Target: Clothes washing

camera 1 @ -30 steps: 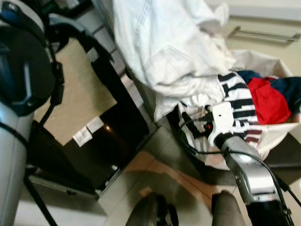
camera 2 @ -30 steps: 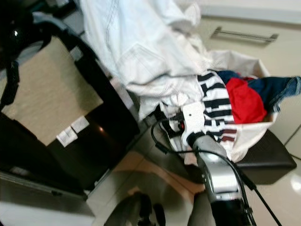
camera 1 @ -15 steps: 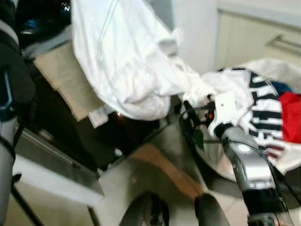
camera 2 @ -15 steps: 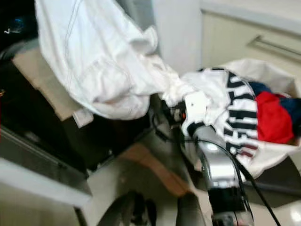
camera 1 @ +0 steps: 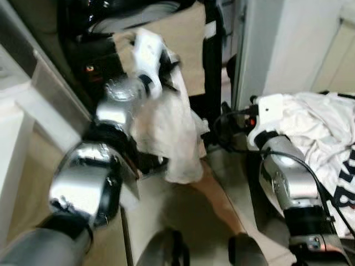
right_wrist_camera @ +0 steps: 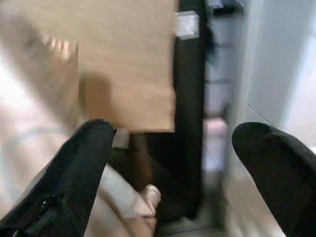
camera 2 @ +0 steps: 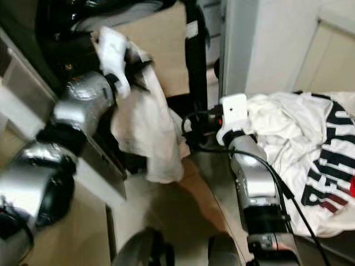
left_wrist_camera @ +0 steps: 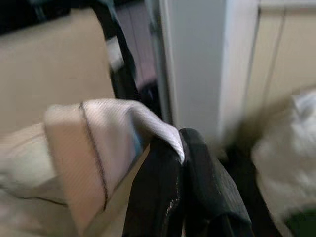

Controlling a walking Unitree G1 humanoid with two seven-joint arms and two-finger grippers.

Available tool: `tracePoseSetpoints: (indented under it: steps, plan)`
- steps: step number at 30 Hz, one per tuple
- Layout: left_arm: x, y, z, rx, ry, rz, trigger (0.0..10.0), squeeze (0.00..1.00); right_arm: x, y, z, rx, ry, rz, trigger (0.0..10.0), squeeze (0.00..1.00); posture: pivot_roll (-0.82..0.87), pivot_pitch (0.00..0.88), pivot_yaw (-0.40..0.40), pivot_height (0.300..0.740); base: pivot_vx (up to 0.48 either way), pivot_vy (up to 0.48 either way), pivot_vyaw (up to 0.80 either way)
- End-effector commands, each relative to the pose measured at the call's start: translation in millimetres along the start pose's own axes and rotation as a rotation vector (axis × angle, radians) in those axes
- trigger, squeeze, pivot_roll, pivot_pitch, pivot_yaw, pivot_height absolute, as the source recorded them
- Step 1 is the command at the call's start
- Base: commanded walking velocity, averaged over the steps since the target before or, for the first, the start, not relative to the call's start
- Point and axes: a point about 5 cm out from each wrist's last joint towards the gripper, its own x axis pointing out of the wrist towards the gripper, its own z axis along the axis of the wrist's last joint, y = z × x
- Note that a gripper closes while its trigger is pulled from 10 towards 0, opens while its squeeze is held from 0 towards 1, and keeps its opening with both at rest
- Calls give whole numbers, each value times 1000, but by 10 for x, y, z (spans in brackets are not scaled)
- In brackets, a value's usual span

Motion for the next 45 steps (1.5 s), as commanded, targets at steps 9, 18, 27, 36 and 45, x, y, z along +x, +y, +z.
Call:
tracePoseSetpoints:
  steps: [9,18,27,36,45]
  plan:
    - [-125,-396,179,23,-189,3,0,0,59,-26,175,-22,-77,-48,10000,0,-215,0,162,691,0,0,0]
    - [-237,-516,96,-16,-170,35,0,0,133,36,231,-56,-101,-21,10000,0,-188,0,139,691,0,0,135]
    - [-289,-499,92,-2,-166,98,0,0,211,63,209,-29,-83,-24,10000,0,-154,0,115,691,205,-160,378]
    - [-500,-298,-124,13,-92,175,0,0,201,140,120,-59,-103,-32,10000,0,-142,0,89,691,130,-91,0]
    - [-565,-520,-282,6,-60,140,0,0,48,285,-93,-12,-73,-20,10000,0,-142,0,63,691,0,0,0]
